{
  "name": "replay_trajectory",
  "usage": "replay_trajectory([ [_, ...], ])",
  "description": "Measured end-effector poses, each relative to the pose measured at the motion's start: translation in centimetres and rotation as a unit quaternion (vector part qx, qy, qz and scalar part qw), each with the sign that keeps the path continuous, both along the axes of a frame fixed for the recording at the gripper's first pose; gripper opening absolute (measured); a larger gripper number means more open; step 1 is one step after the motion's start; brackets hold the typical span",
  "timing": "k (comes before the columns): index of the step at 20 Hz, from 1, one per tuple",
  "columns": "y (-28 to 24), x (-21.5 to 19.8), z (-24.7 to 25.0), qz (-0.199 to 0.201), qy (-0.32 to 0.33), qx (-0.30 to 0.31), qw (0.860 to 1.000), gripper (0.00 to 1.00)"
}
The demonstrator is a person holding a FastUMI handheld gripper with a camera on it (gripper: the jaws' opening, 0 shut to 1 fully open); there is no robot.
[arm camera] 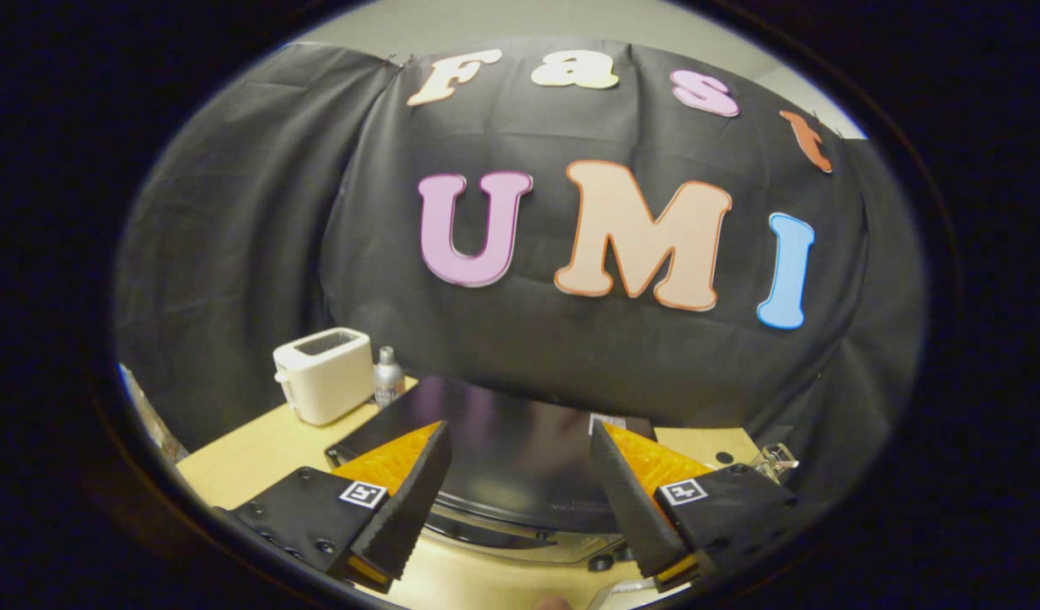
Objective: Open the toaster oven, put the food inside, and close the toaster oven door.
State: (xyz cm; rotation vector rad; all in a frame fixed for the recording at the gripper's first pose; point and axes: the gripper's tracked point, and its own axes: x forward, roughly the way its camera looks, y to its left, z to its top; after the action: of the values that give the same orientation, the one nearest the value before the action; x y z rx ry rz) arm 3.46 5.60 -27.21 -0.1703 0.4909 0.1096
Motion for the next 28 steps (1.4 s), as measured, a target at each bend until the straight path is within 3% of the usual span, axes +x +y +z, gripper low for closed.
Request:
replay_trajectory([
  [8,-1.4,-1.5,-5.9,0.005,0.050,-0.043,0.998,1.00],
  [18,-1.6,-3.8,-5.7,-0.002,0.060,-0.003,0.998,0.99],
  [28,-1.2,-10.6,-7.4,-0.008,0.122,0.072,0.990,0.99],
])
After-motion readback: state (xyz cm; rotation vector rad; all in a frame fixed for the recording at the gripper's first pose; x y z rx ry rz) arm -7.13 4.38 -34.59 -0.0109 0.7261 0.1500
